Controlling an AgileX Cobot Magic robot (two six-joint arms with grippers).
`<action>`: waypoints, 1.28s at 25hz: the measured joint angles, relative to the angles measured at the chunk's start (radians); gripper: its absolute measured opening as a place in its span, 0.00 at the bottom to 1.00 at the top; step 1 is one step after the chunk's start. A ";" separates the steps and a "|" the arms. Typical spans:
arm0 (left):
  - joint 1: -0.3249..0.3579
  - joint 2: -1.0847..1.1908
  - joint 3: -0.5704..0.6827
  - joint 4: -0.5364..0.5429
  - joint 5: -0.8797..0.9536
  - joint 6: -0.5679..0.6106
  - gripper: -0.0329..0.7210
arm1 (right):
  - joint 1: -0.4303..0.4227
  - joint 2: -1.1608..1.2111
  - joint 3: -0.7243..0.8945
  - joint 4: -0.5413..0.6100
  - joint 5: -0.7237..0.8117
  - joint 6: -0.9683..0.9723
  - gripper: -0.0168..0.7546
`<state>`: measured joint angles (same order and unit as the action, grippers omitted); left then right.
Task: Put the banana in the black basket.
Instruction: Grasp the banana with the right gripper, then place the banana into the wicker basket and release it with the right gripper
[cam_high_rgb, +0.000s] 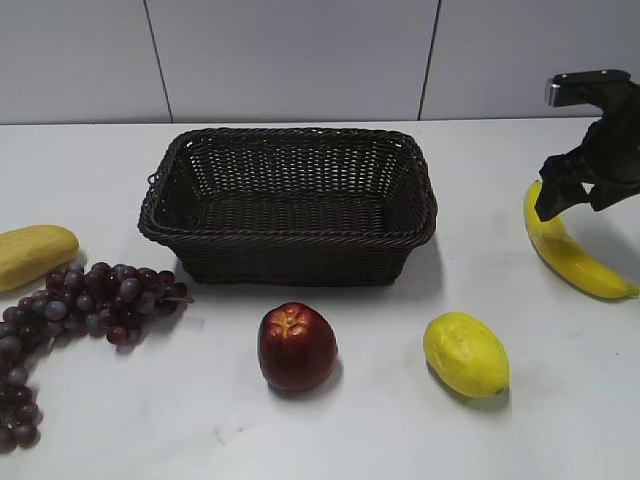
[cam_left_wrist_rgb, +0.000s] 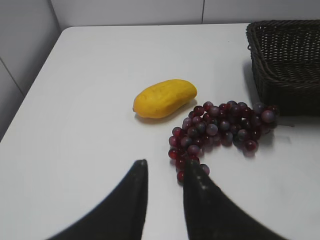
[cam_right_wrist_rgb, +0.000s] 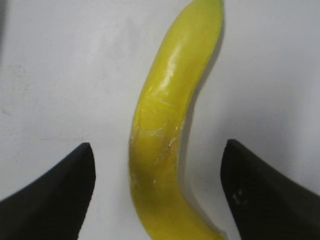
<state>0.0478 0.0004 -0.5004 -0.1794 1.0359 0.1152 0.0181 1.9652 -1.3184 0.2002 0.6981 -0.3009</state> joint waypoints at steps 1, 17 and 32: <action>0.000 0.000 0.000 0.000 0.000 0.000 0.36 | 0.000 0.017 0.000 0.000 -0.015 0.000 0.79; 0.000 0.000 0.000 0.000 0.000 0.000 0.36 | 0.000 0.132 -0.003 -0.001 -0.041 -0.001 0.43; 0.000 0.000 0.000 0.000 0.000 0.000 0.36 | 0.246 0.055 -0.542 -0.012 0.283 -0.135 0.43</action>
<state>0.0478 0.0004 -0.5004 -0.1794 1.0359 0.1152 0.2642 2.0200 -1.8607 0.1886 0.9814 -0.4357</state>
